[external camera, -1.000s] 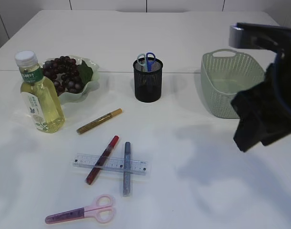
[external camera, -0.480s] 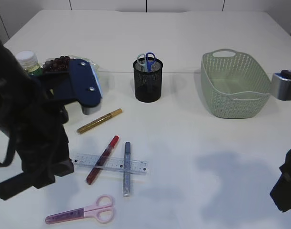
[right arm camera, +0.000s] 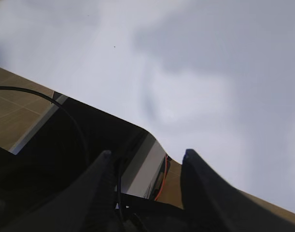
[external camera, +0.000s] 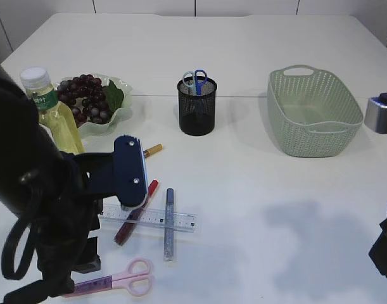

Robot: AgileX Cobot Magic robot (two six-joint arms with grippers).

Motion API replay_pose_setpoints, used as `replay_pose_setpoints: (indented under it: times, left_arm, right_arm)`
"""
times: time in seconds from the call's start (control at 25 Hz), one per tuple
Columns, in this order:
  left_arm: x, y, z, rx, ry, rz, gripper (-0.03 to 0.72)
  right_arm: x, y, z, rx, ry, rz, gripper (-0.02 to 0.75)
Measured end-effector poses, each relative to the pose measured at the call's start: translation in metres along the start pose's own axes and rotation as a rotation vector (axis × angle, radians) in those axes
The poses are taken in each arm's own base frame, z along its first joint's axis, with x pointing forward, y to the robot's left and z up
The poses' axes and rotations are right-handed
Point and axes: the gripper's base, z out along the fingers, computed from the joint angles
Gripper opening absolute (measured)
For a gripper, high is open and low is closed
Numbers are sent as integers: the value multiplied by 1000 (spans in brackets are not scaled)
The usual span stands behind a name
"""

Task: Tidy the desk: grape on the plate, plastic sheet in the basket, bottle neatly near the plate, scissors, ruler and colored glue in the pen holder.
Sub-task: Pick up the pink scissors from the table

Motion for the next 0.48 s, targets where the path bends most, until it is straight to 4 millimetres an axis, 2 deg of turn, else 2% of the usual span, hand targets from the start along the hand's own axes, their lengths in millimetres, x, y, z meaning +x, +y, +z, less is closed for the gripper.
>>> replay_pose_setpoints:
  times: [0.16,0.48]
  left_arm:
    - [8,-7,15,0,-12,13,415]
    - [7,-8,26,11,-9,15,415]
  right_arm:
    - [0,-2,0,22,0,-8,365]
    - [0,-3,0,38,-1,-13,365]
